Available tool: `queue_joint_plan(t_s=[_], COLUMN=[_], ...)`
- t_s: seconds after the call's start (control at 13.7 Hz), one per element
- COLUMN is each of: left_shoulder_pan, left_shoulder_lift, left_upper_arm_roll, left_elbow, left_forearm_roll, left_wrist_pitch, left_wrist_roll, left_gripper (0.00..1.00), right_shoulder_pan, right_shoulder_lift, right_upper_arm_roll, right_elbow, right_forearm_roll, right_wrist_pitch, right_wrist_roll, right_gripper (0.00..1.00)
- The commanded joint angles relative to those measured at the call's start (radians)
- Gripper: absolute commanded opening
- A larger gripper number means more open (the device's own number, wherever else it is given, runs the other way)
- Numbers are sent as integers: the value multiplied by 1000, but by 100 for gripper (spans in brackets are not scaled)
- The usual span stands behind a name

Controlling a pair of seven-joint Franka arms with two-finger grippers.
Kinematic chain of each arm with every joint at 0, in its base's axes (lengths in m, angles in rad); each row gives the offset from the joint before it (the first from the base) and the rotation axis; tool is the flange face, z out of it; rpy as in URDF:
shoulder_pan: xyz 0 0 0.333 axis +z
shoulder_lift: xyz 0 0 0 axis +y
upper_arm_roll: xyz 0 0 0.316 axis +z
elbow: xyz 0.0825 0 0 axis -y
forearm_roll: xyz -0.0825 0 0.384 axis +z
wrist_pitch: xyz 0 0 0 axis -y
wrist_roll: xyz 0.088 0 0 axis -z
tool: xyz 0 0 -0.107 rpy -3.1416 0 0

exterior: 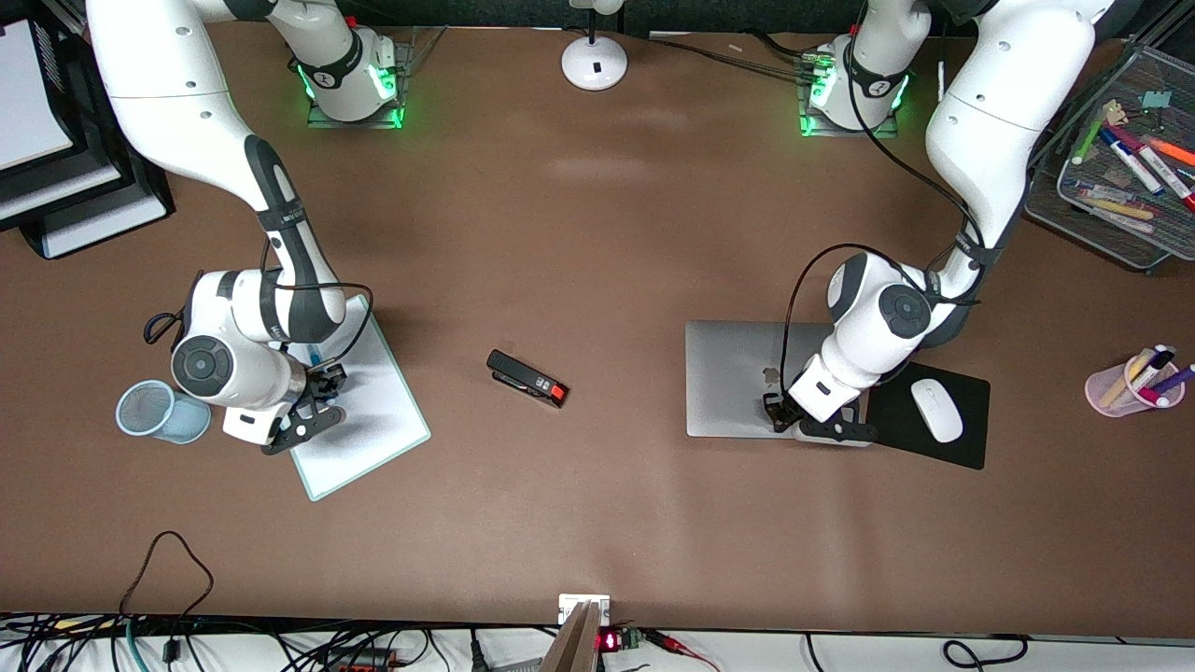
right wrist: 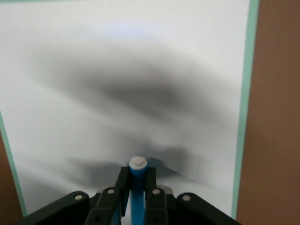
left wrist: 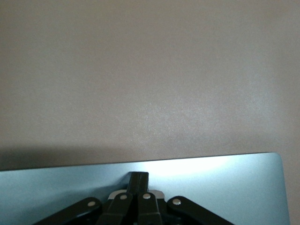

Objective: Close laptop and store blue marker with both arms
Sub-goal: 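Raise the left gripper off the closed laptop while the right gripper carries the marker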

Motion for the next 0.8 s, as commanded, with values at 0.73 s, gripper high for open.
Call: queue_joint_plan(t_s=[0.73], left_shoulder_pan=[7], left_shoulder_lift=[-384], left_upper_arm_roll=[-5], left_elbow=[22], left_forearm_roll=[37], left_wrist_pitch=[-733], left_wrist_roll=[22], left_gripper=[0], right_shoulder_pan=[-66], right_shoulder_lift=[-232], right_upper_arm_roll=[-1], right_elbow=[45], right_forearm_roll=[121], right_wrist_pitch=[-39], right_wrist_roll=[-505], right_gripper=[5])
